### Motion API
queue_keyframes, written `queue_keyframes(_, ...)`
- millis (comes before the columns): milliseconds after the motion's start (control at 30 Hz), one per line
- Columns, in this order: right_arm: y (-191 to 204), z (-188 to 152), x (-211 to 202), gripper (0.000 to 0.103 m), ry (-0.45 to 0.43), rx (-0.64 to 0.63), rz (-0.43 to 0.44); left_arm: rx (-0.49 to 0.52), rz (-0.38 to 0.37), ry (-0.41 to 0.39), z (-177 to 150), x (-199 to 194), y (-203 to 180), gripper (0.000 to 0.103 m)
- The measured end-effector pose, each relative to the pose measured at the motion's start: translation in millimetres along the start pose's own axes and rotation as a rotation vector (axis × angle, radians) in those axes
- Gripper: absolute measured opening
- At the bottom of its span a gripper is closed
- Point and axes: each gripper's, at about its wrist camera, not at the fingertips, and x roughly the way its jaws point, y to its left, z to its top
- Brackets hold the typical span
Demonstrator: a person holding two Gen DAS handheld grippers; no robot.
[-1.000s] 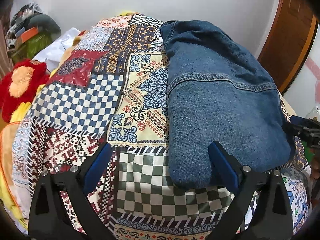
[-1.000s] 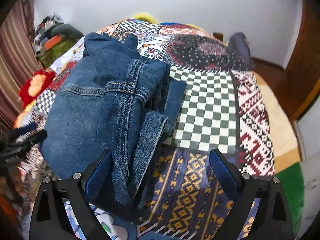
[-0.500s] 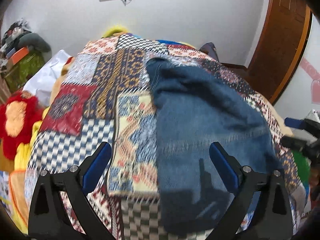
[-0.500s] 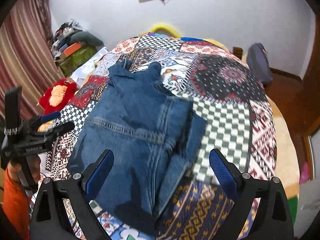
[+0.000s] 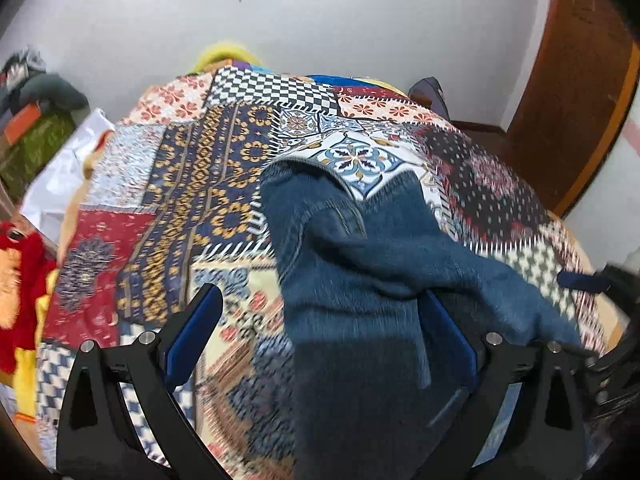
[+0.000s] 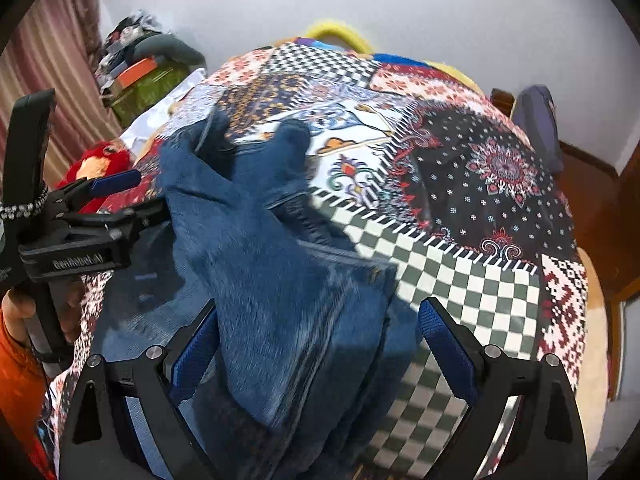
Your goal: Fold large clothes
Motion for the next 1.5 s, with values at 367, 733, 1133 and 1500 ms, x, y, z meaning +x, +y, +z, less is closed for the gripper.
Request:
queue_keyframes(367, -56, -7, 18, 0.095, 0.016, 0.172, -0.047, -0.049, -0.01, 0.009, 14, 3, 4, 0.101)
queue_keyframes(733, -21, -11, -64, 0.095, -0.087, 0.084, -0.007, 0.047, 0.076, -0.12, 9, -83, 3, 0.101)
queue_keyframes(1133, -21, -43, -82, 0.096, -0.059, 0.175, 0.151, -0.114, -0.22, 0.105, -50, -78, 38, 0.101)
queue_keyframes(1500, -36, -82, 6, 0.096, 0.176, 0.352, 0.349, -0.328, -0.487, 0.401, -96, 14, 39, 0.101)
